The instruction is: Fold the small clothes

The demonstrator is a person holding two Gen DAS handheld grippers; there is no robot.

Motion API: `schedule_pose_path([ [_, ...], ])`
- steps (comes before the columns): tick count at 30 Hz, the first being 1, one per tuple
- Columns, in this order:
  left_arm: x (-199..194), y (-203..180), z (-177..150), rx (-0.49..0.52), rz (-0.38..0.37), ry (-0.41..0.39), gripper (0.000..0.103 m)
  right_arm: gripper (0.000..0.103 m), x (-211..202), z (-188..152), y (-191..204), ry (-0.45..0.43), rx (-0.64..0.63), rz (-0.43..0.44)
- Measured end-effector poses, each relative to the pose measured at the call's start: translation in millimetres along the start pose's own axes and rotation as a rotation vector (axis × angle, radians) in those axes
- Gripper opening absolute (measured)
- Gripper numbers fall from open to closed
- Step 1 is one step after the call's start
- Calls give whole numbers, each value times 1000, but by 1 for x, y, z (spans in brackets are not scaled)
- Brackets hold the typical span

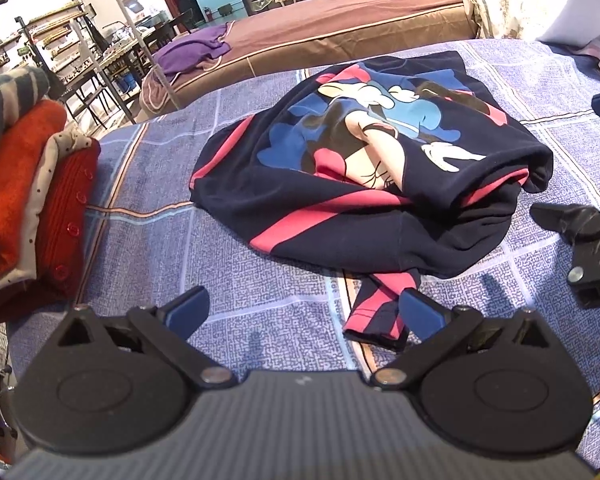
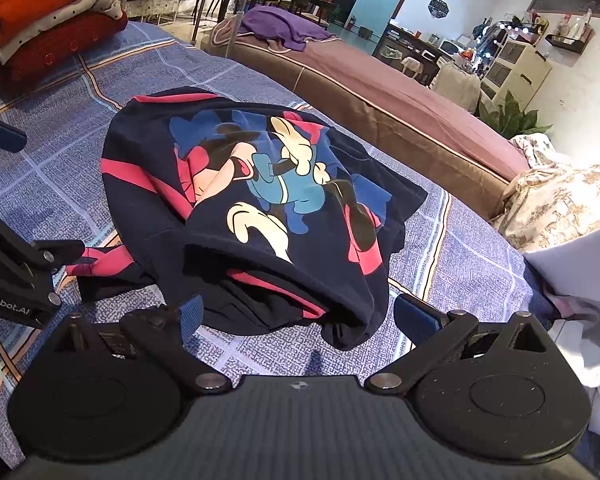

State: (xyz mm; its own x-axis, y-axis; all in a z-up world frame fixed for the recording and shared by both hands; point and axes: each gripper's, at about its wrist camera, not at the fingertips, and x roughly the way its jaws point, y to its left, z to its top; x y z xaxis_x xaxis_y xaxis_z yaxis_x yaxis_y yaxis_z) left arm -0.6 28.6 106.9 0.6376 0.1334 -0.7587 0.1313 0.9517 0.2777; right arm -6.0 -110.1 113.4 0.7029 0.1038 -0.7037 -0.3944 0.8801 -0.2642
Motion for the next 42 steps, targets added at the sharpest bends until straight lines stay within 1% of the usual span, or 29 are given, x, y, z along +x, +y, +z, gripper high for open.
schedule_pose_path([
  [3, 2, 8, -3, -49, -11, -16, 103, 103, -2, -4, -4, -35, 44, -8],
  [5, 3, 19, -7, -99, -21, -31, 103, 103, -7, -10, -10, -90, 98, 6],
  [8, 6, 38, -17, -175, -26, -74, 103, 103, -12, -19, -18, -173, 167, 82],
  [10, 9, 49, -25, -217, -44, -94, 103, 103, -8, -21, -18, -185, 176, 130],
  [13, 16, 60, -37, -271, -101, -77, 103, 103, 6, -19, -4, -152, 119, 169],
  [15, 20, 62, -45, -304, -137, -69, 103, 103, 13, -17, 9, -150, 84, 181],
  [18, 21, 58, -53, -308, -185, -69, 102, 103, 20, -14, 32, -158, 18, 217],
  [19, 20, 56, -55, -299, -189, -72, 102, 103, 22, -14, 43, -168, -19, 240],
  [21, 20, 55, -58, -281, -175, -70, 101, 103, 23, -13, 63, -194, -111, 270],
  [23, 22, 58, -61, -268, -148, -60, 101, 97, 28, -10, 80, -189, -181, 255],
  [25, 23, 65, -66, -267, -118, -52, 100, 97, 34, -6, 90, -196, -197, 258],
  [27, 24, 74, -72, -279, -95, -40, 97, 95, 46, 0, 98, -182, -212, 250],
  [28, 24, 78, -74, -287, -87, -34, 97, 93, 52, 3, 103, -175, -228, 234],
  [30, 24, 85, -79, -304, -80, -26, 97, 83, 64, 8, 109, -160, -237, 220],
  [31, 23, 88, -81, -310, -77, -21, 97, 73, 69, 10, 111, -154, -243, 221],
  [32, 23, 89, -82, -314, -71, -17, 97, 59, 73, 12, 112, -150, -244, 221],
  [33, 23, 90, -83, -314, -67, -12, 97, 46, 71, 14, 110, -154, -225, 217],
  [34, 22, 90, -84, -313, -64, -8, 97, 17, 67, 16, 106, -169, -196, 207],
  [36, 21, 90, -86, -315, -61, -9, 97, 12, 49, 18, 91, -226, -130, 194],
  [39, 20, 87, -86, -336, -83, -16, 97, 9, 16, 18, 52, -289, -20, 183],
  [40, 19, 85, -85, -345, -98, -23, 97, 9, 2, 15, 37, -315, 13, 166],
  [42, 17, 78, -83, -348, -143, -36, 97, 9, -28, 3, 3, -358, 67, 107],
])
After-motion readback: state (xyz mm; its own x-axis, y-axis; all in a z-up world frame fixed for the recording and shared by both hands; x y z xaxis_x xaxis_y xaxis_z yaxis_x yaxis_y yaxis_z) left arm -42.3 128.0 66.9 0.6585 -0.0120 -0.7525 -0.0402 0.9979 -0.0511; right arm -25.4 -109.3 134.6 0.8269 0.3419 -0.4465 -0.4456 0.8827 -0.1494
